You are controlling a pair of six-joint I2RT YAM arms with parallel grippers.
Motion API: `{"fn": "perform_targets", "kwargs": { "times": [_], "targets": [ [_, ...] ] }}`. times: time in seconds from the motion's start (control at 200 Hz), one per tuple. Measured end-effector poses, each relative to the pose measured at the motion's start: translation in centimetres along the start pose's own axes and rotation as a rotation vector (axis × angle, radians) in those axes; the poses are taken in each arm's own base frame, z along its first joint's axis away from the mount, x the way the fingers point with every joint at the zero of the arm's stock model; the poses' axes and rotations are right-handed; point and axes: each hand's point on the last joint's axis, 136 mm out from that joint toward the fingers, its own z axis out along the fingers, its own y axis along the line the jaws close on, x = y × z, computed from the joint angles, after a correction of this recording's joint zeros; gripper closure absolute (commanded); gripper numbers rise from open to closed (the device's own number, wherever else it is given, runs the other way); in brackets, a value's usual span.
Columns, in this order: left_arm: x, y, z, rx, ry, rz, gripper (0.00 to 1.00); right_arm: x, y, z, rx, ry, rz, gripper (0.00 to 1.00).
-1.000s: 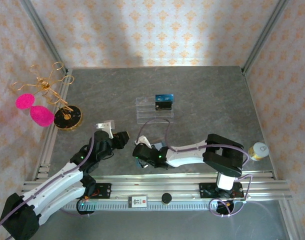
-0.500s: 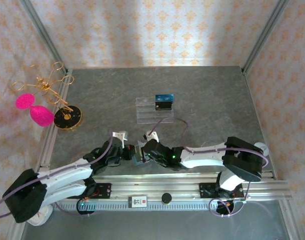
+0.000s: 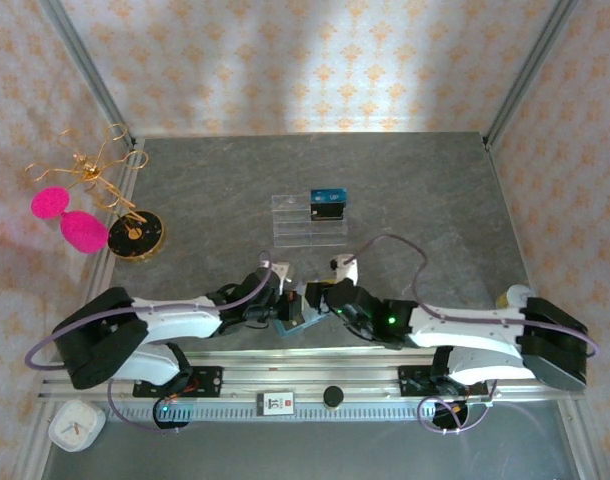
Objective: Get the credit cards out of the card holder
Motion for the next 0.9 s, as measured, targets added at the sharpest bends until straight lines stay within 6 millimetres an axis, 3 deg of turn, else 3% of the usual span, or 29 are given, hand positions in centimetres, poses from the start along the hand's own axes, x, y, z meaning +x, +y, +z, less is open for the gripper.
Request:
{"fn": "perform_targets", "kwargs": {
  "times": [0.1, 0.19, 0.34, 0.471, 0.596, 0.736, 0.901],
  "targets": [
    [0.0, -0.9, 1.9, 0.014, 0.034, 0.012, 0.98, -1.0, -1.4, -1.1, 0.02, -0.038, 0.034, 0.62],
    [0.3, -0.5, 3.6, 0.002, 0.061, 0.008, 0.98, -1.1, -2.1, -1.8, 0.026, -0.046, 0.044, 0.6],
    [-0.3, -1.4, 4.3, 0.031, 0.053, 0.012, 0.98, -1.4, -2.2, -2.1, 0.023, -0.052, 0.053, 0.58],
    [-1.3, -2.5, 3.0, 0.059, 0.015, 0.019, 0.96, -0.9, -2.2, -1.5, 0.037, -0.021, 0.031, 0.67],
    [-3.7, -4.6, -0.9, 0.119, -0.103, 0.032, 0.96, -0.1, -1.2, 0.0, 0.023, 0.058, -0.015, 0.72],
    [-2.3, -2.2, -3.5, 0.075, -0.138, 0.008, 1.0, 0.2, 1.0, 2.5, -0.058, 0.161, -0.02, 0.75],
    [1.3, 2.2, -4.1, -0.001, -0.098, -0.042, 1.0, 3.9, 0.5, 5.1, -0.086, 0.357, -0.035, 0.79]
  ]
}}
